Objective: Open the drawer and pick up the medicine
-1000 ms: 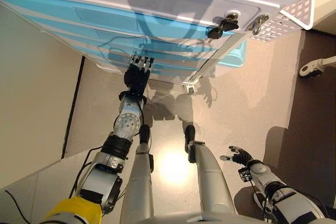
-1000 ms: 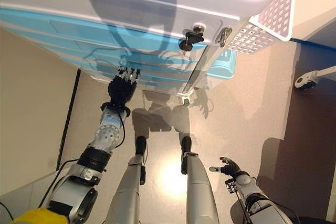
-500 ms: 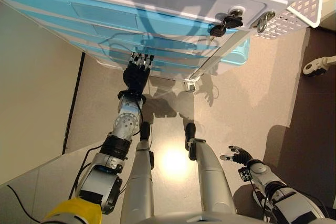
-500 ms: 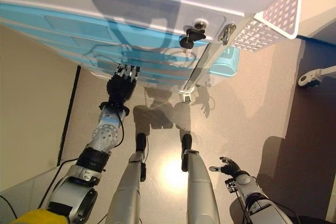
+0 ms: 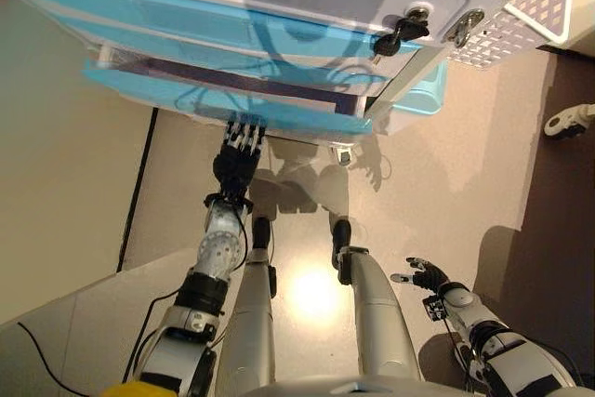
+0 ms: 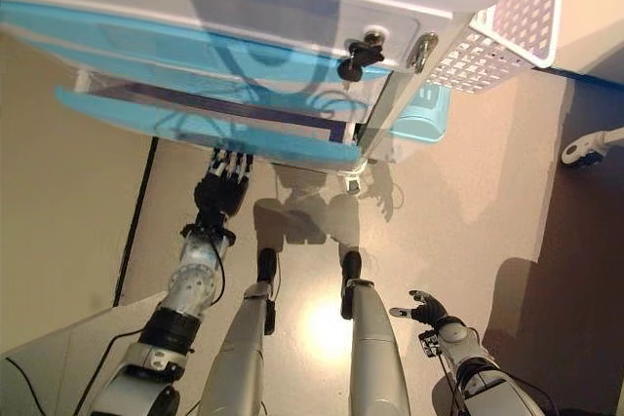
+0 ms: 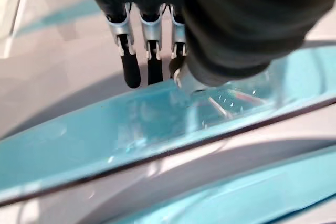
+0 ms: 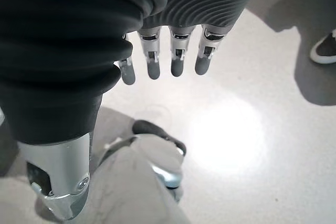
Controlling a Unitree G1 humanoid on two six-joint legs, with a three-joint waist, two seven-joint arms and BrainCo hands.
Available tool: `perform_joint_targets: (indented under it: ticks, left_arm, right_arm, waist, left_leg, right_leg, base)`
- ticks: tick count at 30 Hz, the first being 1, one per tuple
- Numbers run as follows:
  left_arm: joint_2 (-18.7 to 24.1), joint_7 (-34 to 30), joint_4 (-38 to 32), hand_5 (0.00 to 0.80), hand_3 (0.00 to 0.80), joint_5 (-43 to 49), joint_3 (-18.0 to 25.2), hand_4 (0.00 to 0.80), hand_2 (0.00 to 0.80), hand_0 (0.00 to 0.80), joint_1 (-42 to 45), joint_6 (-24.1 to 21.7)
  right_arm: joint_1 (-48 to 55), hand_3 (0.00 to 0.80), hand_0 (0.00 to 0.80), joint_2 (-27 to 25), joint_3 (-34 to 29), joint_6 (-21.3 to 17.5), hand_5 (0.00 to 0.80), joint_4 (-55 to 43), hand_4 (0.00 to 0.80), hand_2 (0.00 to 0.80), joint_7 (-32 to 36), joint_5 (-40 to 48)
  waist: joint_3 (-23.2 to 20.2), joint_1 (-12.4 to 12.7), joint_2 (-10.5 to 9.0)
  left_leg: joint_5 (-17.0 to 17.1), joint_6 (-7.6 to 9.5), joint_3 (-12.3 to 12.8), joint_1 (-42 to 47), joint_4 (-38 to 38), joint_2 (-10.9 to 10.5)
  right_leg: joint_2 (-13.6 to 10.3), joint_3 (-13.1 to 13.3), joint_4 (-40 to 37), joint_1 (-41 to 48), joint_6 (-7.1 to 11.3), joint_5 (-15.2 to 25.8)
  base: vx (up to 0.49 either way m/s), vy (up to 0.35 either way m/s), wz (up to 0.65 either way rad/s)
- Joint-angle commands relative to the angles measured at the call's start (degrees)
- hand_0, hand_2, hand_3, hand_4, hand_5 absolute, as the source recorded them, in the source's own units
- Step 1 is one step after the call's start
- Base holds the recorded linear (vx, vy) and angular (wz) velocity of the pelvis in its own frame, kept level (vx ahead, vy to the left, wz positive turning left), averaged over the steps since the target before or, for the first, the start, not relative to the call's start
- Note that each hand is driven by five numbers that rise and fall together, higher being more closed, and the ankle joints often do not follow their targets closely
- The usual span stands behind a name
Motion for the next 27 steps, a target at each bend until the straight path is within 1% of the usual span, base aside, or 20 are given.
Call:
perform_joint_targets:
  ticks: [1, 8, 16, 20, 27]
  left_arm:
    - [1.8, -2.0, -4.4, 0.8, 0.8, -0.9, 3.2, 0.8, 0.8, 0.8, 4.0, -1.6]
    - [1.3, -2.5, -5.0, 0.8, 0.8, -1.1, 3.1, 0.8, 0.8, 0.8, 7.2, -1.1]
    - [1.1, -2.2, -6.2, 0.8, 0.8, -3.1, 2.8, 0.8, 0.8, 0.8, 12.9, 0.2]
    - [1.7, -2.3, -6.4, 0.8, 0.8, -4.9, 2.8, 0.8, 0.8, 0.8, 18.4, 2.0]
    - [2.8, -2.0, -5.4, 0.8, 0.8, -6.9, 2.5, 0.8, 0.8, 0.8, 24.0, 3.9]
  right_arm:
    - [2.1, 0.0, 0.0, -2.6, -0.1, 0.7, 0.0, 0.3, 0.0, 0.0, 0.0, -1.4]
    - [2.7, 0.0, 0.0, -3.1, -0.4, 0.7, 0.0, 0.0, 0.0, 0.0, 0.0, -1.8]
    - [2.7, 0.0, 0.0, -3.2, -0.6, 0.8, 0.0, -0.4, 0.0, 0.0, -0.1, -1.8]
    - [3.1, 0.0, 0.0, -3.5, -0.8, 0.9, 0.0, -0.8, 0.0, 0.0, -0.3, -2.2]
    - [3.6, 0.0, 0.0, -4.0, -0.8, 1.1, 0.0, -1.9, 0.0, 0.0, -0.7, -2.7]
  waist:
    - [-2.8, -0.1, -0.71]
    - [-2.6, 0.2, -0.54]
    - [-2.3, 0.8, -0.28]
    - [-2.0, 1.3, 0.01]
    - [-1.9, 2.0, 0.42]
  left_leg:
    - [0.2, 5.12, 0.7, -5.6, 2.1, -2.6]
    - [0.1, 5.3, 0.9, -5.7, 2.5, -2.7]
    - [0.5, 5.42, 1.1, -5.8, 2.1, -2.7]
    - [0.6, 5.52, 1.1, -5.6, 2.0, -2.8]
    - [1.1, 5.57, 1.0, -5.0, 1.6, -2.9]
  right_leg:
    - [0.9, 0.1, -4.7, -0.2, 2.68, 5.0]
    - [0.8, 0.1, -4.4, -0.3, 2.59, 5.0]
    - [0.7, 0.0, -4.9, -0.1, 2.64, 5.3]
    - [0.6, -0.1, -4.9, 0.1, 2.67, 5.3]
    - [0.4, -0.6, -4.7, 0.8, 2.6, 5.1]
  base:
    - [-0.022, 0.026, -0.05]
    - [0.0, 0.0, 0.0]
    - [0.0, 0.0, 0.0]
    - [0.0, 0.0, 0.0]
    - [-0.004, -0.005, 0.02]
